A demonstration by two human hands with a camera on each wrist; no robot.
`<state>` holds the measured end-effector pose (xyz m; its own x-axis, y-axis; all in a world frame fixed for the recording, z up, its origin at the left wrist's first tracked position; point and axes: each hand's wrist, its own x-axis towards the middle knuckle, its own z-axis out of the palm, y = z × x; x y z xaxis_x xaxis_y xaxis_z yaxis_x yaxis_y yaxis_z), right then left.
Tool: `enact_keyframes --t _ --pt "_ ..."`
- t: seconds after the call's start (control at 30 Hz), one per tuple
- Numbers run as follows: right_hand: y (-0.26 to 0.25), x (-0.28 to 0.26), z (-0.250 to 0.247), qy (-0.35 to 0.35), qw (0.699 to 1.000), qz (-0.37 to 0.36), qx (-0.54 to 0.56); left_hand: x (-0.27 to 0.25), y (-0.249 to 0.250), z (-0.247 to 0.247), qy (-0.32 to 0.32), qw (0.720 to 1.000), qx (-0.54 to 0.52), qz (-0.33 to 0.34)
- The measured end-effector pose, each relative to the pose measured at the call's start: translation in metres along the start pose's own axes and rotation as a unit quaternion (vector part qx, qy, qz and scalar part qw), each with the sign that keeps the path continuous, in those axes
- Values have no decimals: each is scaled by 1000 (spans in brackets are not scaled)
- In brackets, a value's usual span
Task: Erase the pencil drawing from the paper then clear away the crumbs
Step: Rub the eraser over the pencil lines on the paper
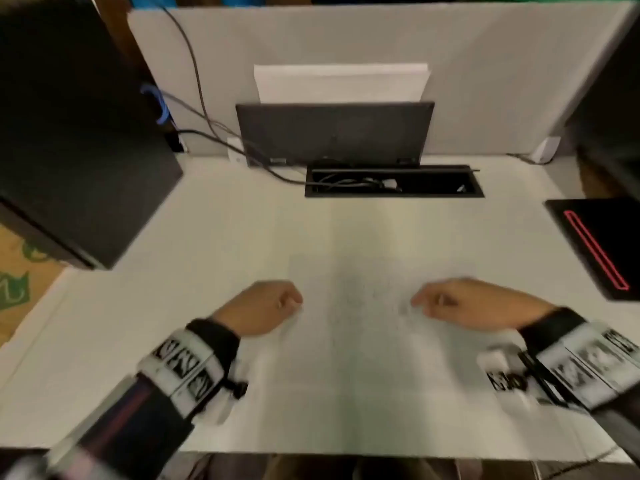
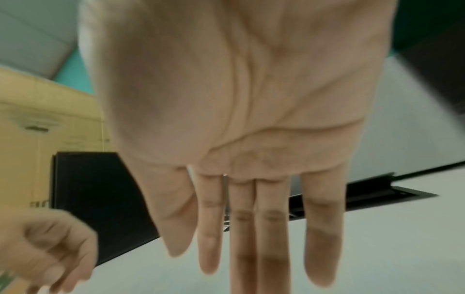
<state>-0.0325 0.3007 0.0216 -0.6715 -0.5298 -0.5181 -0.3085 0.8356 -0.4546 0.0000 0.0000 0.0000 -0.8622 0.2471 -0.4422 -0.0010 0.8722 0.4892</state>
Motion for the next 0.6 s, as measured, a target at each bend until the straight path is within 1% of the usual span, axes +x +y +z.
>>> enact_keyframes --t 0.03,0.07,0.1,0.17,0.23,0.27,0.33,0.43,0.5,0.6 --pt "-3 17 -1 24 1000 4 -8 13 -5 0 37 999 11 -13" --pt "-10 27 0 39 999 12 -13 19 -6 0 60 997 21 -41" --pt "-14 40 1 48 999 6 -19 28 -9 -1 65 995 46 -68" --pt "-26 60 9 43 998 8 -38 38 -13 2 39 986 103 -127" --pt "-33 74 19 40 998 6 -50 41 -16 8 17 978 137 -153" --pt "-36 81 23 47 998 -2 -52 43 -17 9 20 979 138 -152" --pt "-43 90 31 56 997 -18 -51 46 -19 10 46 983 113 -136" --pt "-45 101 45 55 996 -22 -69 47 -22 13 85 987 88 -104" --pt "-46 105 48 43 994 -12 -98 48 -21 15 111 989 66 -70" --pt "-46 108 48 22 988 2 -153 50 -13 21 116 993 25 -1"
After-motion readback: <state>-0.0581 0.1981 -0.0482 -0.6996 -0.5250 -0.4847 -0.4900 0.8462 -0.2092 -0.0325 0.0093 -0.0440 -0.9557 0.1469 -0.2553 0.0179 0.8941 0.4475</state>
